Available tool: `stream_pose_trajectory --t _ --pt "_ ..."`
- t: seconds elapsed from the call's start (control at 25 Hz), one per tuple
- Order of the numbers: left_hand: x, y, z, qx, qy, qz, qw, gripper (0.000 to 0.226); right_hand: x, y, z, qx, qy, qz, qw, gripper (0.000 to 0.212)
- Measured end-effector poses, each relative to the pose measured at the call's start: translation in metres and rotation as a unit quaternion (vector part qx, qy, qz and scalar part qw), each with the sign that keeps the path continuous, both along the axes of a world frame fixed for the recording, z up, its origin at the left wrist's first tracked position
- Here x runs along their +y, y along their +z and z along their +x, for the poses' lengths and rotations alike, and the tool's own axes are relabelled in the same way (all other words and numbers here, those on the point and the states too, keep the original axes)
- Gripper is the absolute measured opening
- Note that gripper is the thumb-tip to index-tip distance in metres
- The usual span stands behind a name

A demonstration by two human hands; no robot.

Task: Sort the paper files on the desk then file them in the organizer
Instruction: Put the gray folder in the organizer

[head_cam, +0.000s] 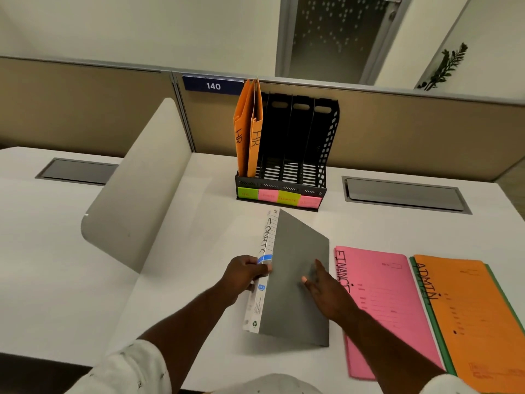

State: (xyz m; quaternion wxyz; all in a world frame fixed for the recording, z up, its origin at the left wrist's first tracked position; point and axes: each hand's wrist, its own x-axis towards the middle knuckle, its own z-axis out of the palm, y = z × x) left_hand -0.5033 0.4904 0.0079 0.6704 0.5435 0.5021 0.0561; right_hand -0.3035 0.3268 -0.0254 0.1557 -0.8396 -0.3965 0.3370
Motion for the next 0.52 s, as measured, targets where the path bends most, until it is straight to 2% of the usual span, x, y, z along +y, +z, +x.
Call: stream_pose_trajectory --t 0.28,0.44,0.52 --pt "0.015 0.054 0.026 0.005 0.006 0.121 0.993 0.035 0.1 0.112 0.023 -0.075 0.007 0.11 0.991 0.075" --pt "0.016 0.078 0.043 0.013 0.002 0.214 0.977 0.039 0.148 0.185 0.028 -0.084 -0.04 0.204 0.975 0.07" --pt "0.017 0.09 0.05 0.013 0.016 0.269 0.963 0.041 0.166 0.219 0.03 -0.084 -0.062 0.246 0.964 0.075"
